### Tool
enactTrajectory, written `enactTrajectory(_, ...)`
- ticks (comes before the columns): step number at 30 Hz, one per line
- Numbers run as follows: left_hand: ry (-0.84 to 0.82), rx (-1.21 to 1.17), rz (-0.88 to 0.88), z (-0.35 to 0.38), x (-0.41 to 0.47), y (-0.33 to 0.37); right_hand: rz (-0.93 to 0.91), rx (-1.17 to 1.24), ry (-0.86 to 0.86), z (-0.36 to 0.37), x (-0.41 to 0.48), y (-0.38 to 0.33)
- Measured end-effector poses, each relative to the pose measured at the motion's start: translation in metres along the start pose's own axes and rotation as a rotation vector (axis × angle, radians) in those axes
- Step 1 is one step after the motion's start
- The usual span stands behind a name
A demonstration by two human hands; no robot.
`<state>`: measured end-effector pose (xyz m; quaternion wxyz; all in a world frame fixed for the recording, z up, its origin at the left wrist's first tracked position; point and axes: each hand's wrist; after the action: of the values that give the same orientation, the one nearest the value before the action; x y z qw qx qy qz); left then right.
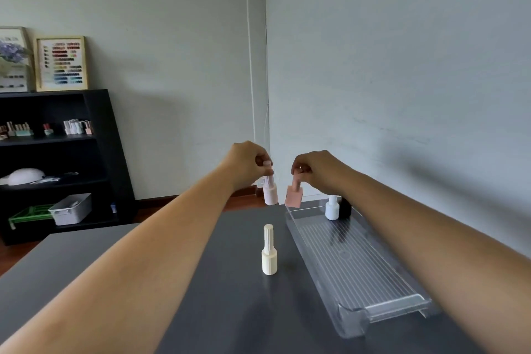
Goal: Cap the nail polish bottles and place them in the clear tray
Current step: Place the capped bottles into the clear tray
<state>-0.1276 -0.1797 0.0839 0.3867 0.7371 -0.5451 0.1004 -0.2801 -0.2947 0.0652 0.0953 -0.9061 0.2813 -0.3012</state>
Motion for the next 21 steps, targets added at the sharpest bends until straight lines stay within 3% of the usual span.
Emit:
enactTrajectory(10, -0.135, 0.013, 0.012, 0.084, 0.025, 0.017, 0.054, -0.135, -0.113, 0.005, 0.005, 0.059)
enactTrajectory(21, -0.227, 0.06, 0.066, 0.126, 0.032, 0.008, -0.06, -0.324, -0.081, 0.043, 0.019, 0.101)
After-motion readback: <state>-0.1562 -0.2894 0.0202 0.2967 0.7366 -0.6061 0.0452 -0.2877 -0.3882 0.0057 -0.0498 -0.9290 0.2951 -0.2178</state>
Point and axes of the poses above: each hand's wrist, its own x-axis towards the middle knuckle, its own z-axis out of the palm, y = z × x, and after that the axes turned 12 degrees about y, right-handed
